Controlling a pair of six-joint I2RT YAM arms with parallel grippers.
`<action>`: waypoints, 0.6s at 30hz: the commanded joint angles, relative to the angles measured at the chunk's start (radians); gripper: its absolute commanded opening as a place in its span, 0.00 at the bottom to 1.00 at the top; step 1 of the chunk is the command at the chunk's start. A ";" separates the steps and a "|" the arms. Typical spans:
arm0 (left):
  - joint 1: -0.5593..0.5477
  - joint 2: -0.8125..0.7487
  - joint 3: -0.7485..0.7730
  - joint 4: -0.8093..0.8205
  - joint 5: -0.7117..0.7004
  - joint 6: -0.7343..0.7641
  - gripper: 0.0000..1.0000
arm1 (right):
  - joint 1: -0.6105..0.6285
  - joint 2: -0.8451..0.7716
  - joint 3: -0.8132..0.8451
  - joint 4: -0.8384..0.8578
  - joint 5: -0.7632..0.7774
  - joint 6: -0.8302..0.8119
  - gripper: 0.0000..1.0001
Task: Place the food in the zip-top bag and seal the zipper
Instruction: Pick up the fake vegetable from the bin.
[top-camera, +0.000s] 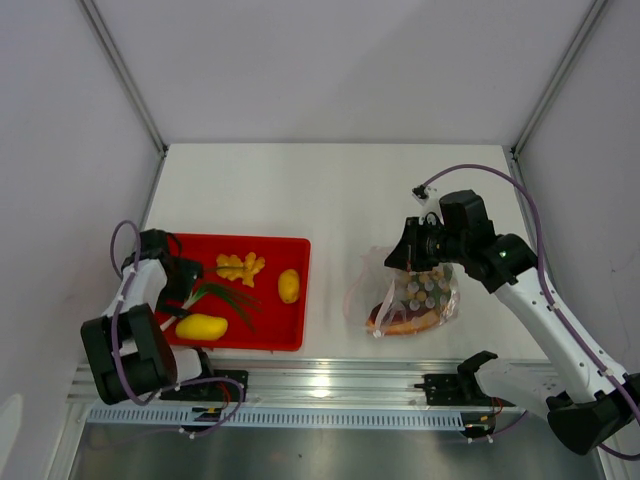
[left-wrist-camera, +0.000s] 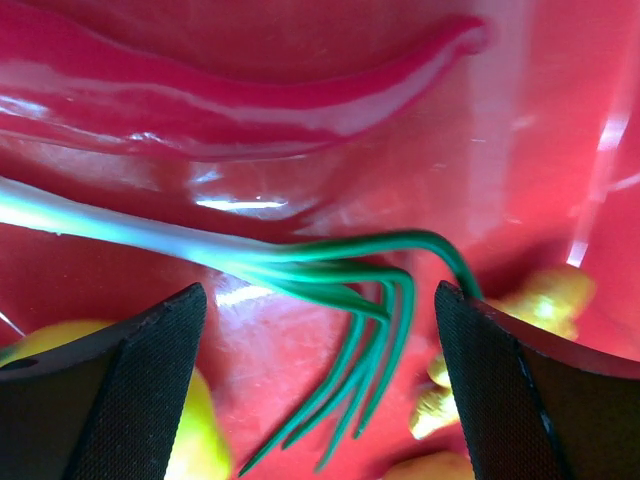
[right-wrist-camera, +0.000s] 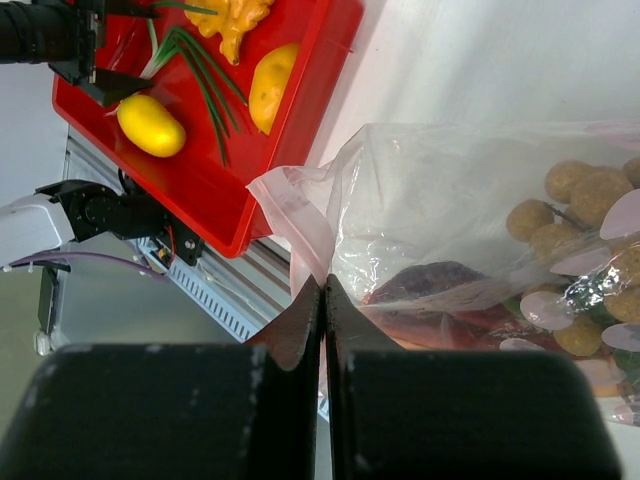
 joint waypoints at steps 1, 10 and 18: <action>0.011 0.076 0.028 0.004 0.031 -0.032 0.96 | 0.000 -0.016 0.023 0.015 0.015 -0.011 0.00; 0.011 0.218 0.059 0.041 0.015 -0.020 0.87 | -0.003 -0.013 0.014 0.014 0.030 -0.017 0.00; 0.011 0.234 0.107 0.052 -0.057 0.087 0.30 | -0.002 -0.008 0.023 0.023 0.030 -0.005 0.00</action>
